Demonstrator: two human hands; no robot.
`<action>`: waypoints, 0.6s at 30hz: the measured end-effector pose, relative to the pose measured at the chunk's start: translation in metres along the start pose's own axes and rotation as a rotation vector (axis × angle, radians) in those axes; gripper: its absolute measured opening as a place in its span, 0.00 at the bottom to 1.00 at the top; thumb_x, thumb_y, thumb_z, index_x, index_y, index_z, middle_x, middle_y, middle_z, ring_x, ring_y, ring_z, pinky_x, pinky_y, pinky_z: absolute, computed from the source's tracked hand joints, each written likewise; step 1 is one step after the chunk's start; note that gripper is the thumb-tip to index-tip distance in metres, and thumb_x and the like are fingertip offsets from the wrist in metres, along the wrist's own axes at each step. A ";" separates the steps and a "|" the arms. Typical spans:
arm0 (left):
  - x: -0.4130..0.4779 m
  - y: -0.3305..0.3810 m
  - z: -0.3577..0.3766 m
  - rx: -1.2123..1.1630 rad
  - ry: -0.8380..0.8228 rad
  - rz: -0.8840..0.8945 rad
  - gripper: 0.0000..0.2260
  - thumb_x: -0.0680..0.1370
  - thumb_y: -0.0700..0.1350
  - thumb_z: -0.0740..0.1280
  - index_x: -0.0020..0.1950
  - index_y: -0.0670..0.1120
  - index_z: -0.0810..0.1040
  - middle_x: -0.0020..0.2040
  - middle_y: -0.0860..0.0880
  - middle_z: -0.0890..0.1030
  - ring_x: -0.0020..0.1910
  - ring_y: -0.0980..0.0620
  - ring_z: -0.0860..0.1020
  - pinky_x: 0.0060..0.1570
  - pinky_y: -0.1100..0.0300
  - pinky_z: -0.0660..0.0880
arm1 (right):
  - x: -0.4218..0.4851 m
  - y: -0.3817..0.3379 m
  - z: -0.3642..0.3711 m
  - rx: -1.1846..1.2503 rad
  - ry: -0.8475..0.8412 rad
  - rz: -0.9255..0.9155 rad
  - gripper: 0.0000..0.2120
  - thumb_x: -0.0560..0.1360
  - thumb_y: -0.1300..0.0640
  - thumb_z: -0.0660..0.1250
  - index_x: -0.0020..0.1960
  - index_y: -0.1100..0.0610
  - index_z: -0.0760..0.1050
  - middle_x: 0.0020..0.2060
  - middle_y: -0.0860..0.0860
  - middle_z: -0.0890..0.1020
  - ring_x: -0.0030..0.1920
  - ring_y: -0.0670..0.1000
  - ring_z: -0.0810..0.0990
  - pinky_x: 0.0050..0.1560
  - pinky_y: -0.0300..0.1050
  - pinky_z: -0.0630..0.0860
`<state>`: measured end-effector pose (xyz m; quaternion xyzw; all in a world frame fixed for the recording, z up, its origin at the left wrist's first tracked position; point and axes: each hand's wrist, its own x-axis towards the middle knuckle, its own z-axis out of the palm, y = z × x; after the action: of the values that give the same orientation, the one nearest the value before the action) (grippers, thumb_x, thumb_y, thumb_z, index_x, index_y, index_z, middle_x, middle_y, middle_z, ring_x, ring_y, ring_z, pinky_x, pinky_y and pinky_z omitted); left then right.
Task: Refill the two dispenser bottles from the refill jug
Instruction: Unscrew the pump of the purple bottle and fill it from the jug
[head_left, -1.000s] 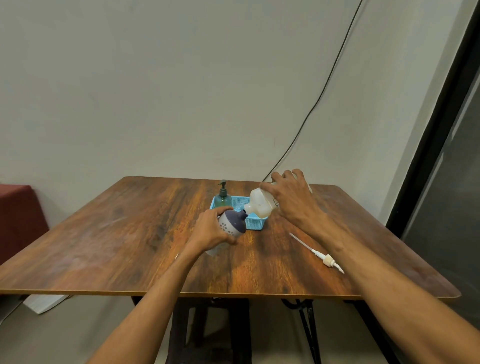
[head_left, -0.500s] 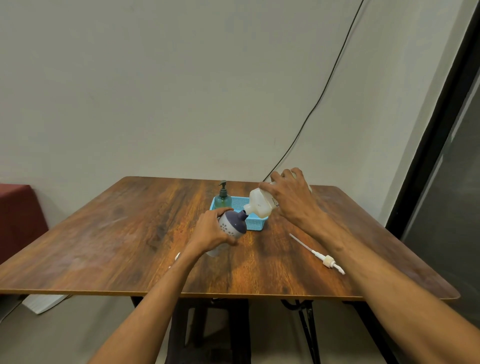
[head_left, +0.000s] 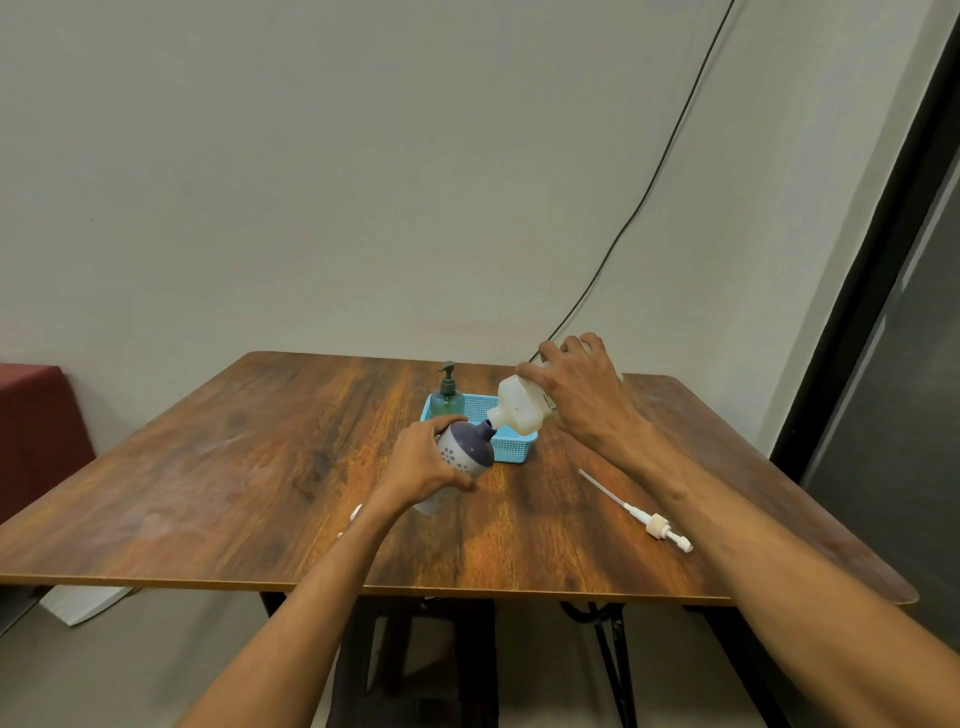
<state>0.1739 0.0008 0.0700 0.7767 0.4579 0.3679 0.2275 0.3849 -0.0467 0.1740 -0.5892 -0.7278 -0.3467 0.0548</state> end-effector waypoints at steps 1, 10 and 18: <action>0.000 0.000 0.000 -0.002 0.001 -0.002 0.35 0.60 0.46 0.83 0.66 0.48 0.77 0.58 0.51 0.80 0.54 0.54 0.78 0.50 0.65 0.72 | 0.000 0.000 0.000 -0.001 0.003 -0.001 0.23 0.73 0.60 0.71 0.66 0.47 0.74 0.58 0.55 0.78 0.56 0.60 0.76 0.62 0.58 0.66; 0.001 -0.005 0.002 -0.022 -0.002 -0.008 0.37 0.60 0.48 0.83 0.67 0.49 0.76 0.60 0.51 0.80 0.55 0.54 0.78 0.58 0.54 0.78 | 0.005 -0.001 0.000 -0.028 0.006 -0.018 0.23 0.73 0.57 0.74 0.66 0.47 0.73 0.58 0.55 0.78 0.57 0.60 0.76 0.63 0.58 0.66; 0.000 -0.007 0.002 -0.046 0.006 -0.013 0.37 0.59 0.49 0.83 0.66 0.50 0.76 0.59 0.52 0.80 0.55 0.54 0.79 0.58 0.50 0.79 | 0.008 -0.003 -0.001 -0.042 -0.006 -0.029 0.24 0.73 0.55 0.74 0.67 0.47 0.72 0.60 0.55 0.77 0.59 0.60 0.75 0.64 0.58 0.66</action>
<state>0.1720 0.0045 0.0639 0.7674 0.4549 0.3789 0.2462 0.3797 -0.0412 0.1775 -0.5806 -0.7289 -0.3610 0.0349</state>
